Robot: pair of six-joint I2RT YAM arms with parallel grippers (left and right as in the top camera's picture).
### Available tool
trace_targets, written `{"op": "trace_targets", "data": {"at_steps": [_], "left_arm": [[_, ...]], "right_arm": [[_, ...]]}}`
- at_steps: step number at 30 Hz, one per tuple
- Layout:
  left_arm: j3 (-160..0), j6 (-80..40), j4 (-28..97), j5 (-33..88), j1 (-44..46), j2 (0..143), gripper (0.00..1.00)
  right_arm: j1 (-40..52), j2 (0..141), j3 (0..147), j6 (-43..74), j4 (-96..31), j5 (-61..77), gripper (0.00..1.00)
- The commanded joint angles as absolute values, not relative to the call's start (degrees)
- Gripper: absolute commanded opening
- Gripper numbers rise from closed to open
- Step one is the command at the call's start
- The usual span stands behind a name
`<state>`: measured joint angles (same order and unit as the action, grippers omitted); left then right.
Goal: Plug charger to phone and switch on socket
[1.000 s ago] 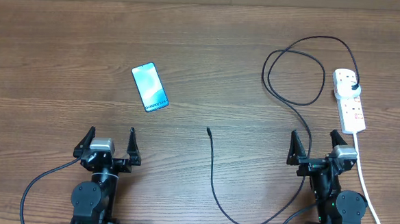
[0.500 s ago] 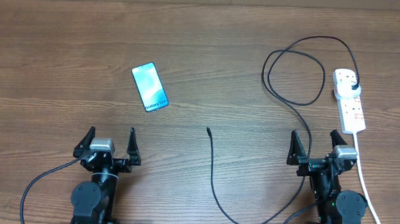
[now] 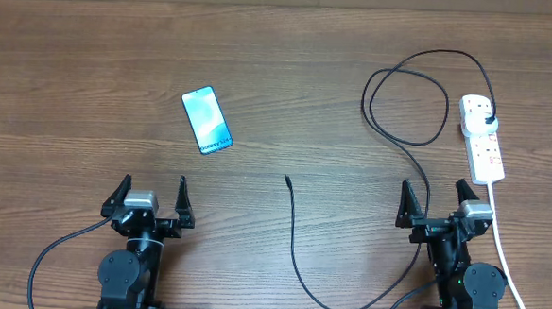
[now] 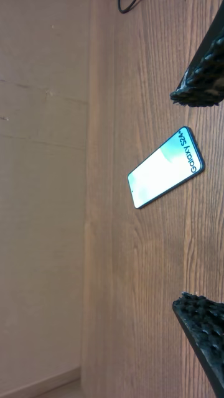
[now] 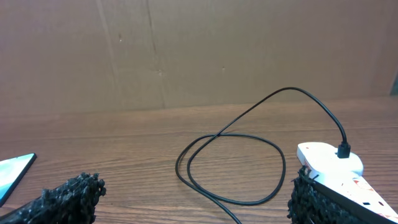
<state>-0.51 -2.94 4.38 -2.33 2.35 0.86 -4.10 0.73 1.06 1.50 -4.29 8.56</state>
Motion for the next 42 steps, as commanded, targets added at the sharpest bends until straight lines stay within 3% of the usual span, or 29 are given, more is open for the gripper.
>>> {"op": "trace_targets", "data": {"at_steps": [1,42], "left_arm": [[-0.3,-2.1,4.3,-2.0,1.8,0.3,1.0],[-0.3,-2.1,4.3,-3.0,1.8,0.3,1.0]], "right_arm": [[-3.8,0.2,0.4,1.7,-4.1,7.9,1.0],[-3.8,0.2,0.4,1.7,-4.1,8.0,1.0]]}}
